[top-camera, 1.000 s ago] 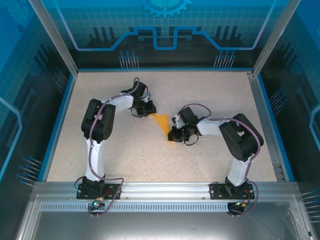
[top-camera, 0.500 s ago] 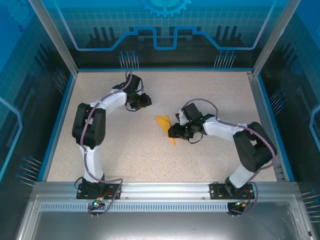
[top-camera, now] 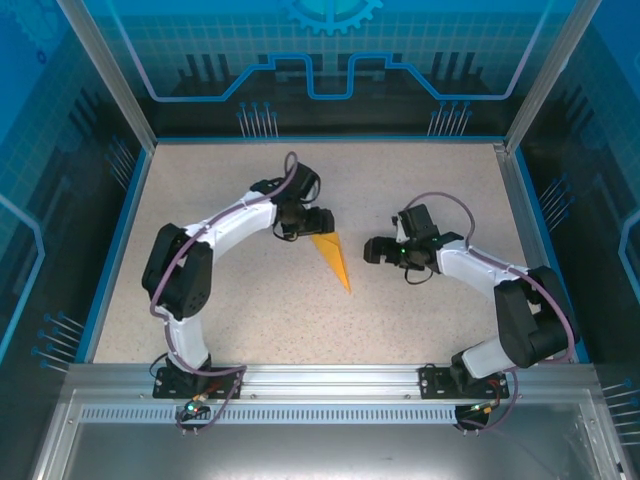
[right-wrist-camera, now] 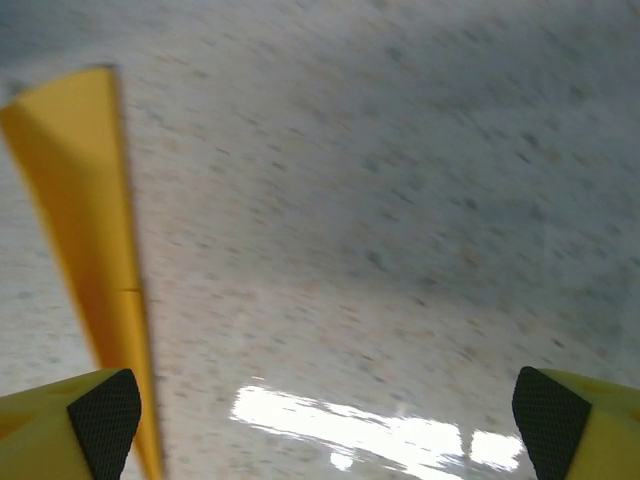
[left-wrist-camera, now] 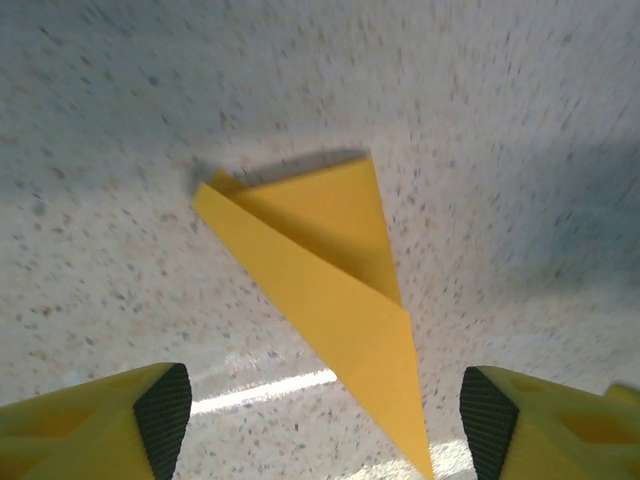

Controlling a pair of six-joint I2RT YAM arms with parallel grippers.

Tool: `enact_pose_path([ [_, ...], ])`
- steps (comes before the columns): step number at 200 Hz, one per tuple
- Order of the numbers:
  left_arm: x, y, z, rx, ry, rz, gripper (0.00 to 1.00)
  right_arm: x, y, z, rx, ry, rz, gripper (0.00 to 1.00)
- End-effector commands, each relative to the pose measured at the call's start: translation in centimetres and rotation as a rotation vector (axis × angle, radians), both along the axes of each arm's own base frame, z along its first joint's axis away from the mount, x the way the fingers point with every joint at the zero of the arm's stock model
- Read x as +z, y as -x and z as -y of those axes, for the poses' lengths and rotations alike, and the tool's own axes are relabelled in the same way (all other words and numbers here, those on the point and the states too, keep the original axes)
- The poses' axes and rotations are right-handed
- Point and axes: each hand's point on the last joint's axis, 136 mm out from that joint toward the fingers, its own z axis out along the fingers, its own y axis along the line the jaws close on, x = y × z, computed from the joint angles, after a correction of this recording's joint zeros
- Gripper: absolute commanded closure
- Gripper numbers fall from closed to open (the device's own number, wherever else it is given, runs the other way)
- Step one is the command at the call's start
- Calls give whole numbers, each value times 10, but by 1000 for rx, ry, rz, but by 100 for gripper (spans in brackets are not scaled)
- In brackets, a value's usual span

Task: Fold a paper plane with a square sheet of paper (pick it up from the middle)
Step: Fold the wing for the fifth time at the center of the table, then move a paper plane to the center of the table.

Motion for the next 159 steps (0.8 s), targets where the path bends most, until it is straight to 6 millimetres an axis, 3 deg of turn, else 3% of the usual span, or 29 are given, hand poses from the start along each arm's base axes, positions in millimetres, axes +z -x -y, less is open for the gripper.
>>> enact_pose_path([
  [1,-16,10,0,8,-160,-44,24,-3,-5,23,-95,7,22,0],
  [30,-34,20,15,9,-227,-91,25,-8,-2,34,-139,-7,-7,1],
  [77,-46,21,33,-9,-252,-116,28,-11,0,31,-136,-21,-27,1],
  [114,-57,20,26,-12,-318,-135,31,-13,1,30,-134,-23,-44,1],
  [159,-47,25,23,20,-296,-123,38,-18,2,31,-143,-12,-70,1],
])
